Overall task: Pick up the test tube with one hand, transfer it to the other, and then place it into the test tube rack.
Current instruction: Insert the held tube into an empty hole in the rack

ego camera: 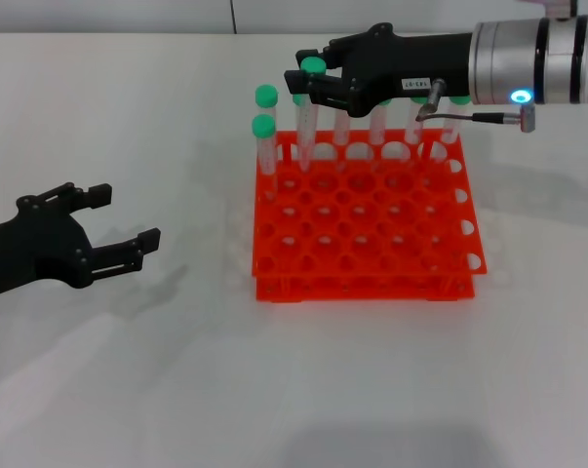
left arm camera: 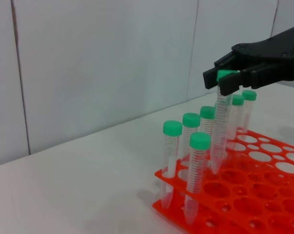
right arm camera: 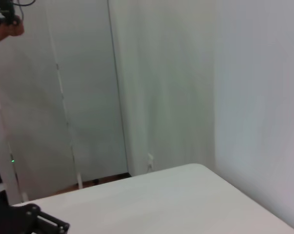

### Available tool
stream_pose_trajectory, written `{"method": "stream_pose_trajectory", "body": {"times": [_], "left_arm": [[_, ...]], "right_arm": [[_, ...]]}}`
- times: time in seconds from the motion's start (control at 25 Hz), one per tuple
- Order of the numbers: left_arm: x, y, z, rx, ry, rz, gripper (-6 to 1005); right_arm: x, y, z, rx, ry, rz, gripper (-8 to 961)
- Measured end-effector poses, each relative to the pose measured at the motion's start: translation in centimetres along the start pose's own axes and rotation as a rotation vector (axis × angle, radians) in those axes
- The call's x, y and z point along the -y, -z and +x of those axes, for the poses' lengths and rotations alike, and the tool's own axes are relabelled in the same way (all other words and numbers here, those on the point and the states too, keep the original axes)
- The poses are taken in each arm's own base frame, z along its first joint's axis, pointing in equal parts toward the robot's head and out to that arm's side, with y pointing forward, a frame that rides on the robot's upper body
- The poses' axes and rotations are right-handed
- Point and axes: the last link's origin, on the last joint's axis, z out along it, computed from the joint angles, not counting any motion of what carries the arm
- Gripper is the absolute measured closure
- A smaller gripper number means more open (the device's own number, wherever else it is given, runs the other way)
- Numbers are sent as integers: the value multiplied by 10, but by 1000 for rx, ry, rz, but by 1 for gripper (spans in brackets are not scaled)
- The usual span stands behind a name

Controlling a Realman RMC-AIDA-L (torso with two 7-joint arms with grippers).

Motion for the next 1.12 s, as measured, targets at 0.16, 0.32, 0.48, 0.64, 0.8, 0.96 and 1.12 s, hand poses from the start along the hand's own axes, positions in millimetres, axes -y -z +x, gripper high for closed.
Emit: {"method": "stream_pose_trajectory", "body": {"times": [0.16, 0.32, 0.48, 0.64, 0.8, 0.96, 1.12], "left_arm": [[0, 0, -1, 4, 2, -1, 129], [0, -1, -1, 5, 3, -2, 129], [0, -1, -1, 5, 1, -3, 130], [0, -1, -1, 4, -1, -4, 130], [0, -2, -1, 4, -1, -6, 131], [1, -4, -1, 3, 2, -10, 131], [1, -7, -2, 4, 9, -18, 132]], "right_arm": [[2, 1, 1, 11, 0, 19, 579], [2, 1, 3, 4, 2, 22, 574], [1, 0, 5, -9, 4, 22, 569], [1, -1, 10, -11, -7, 27, 564], [0, -2, 13, -13, -8, 29, 559], [-2, -4, 16, -26, 2, 23, 554], [-4, -7, 19, -36, 8, 28, 549]]}}
